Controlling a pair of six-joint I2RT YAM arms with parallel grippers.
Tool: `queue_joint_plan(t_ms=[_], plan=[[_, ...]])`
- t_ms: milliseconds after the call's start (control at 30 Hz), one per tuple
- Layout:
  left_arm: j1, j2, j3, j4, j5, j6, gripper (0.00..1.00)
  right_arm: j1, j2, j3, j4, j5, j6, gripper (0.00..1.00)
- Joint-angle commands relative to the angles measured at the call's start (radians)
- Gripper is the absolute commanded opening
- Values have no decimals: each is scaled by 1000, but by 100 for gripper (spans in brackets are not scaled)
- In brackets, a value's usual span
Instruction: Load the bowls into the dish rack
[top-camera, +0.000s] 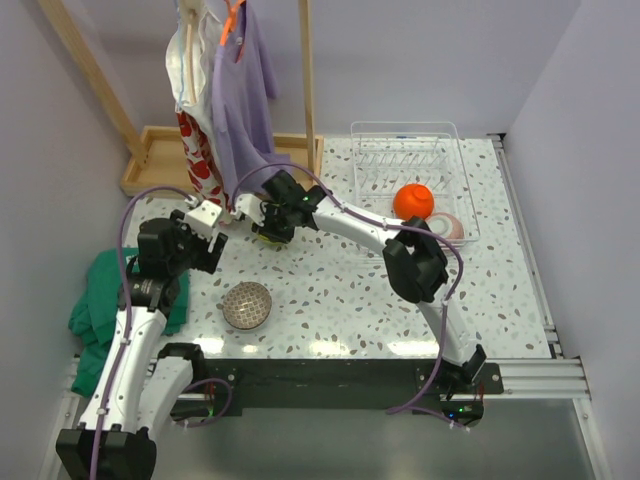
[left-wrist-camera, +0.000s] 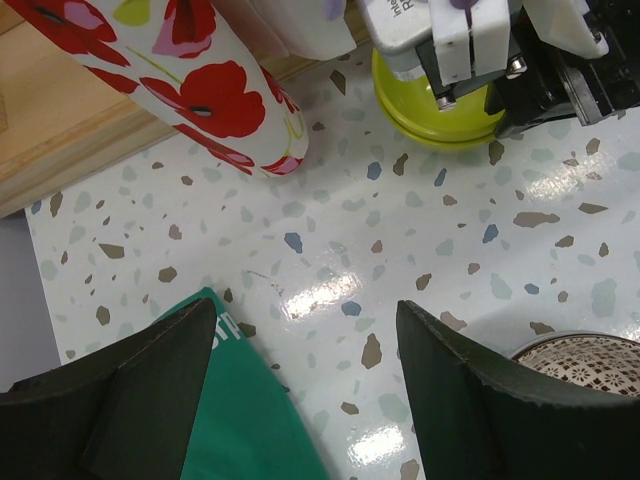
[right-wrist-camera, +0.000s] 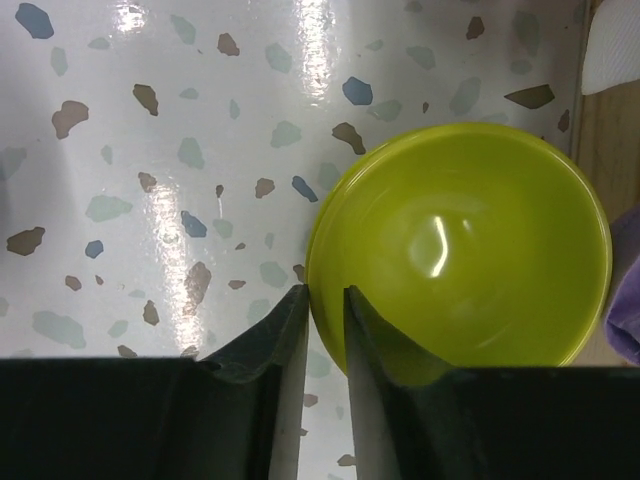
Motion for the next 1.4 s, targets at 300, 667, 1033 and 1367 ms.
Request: queue_joint_plan(t_ms=[300,667,1033,1367], plan=[[11,-6,-16,61,24,-30,78,8,-27,67,-37,-33,0,0],[11,-2,41,24,76,10,77,-1,-230,41,-78,-43,79,0],[-59,113,128,15,285,215,68,-176,-559,-244,5,-229,430,0],[-383,391,302,40,197,246,58,-513,-759,-537,308,-503,899,0]])
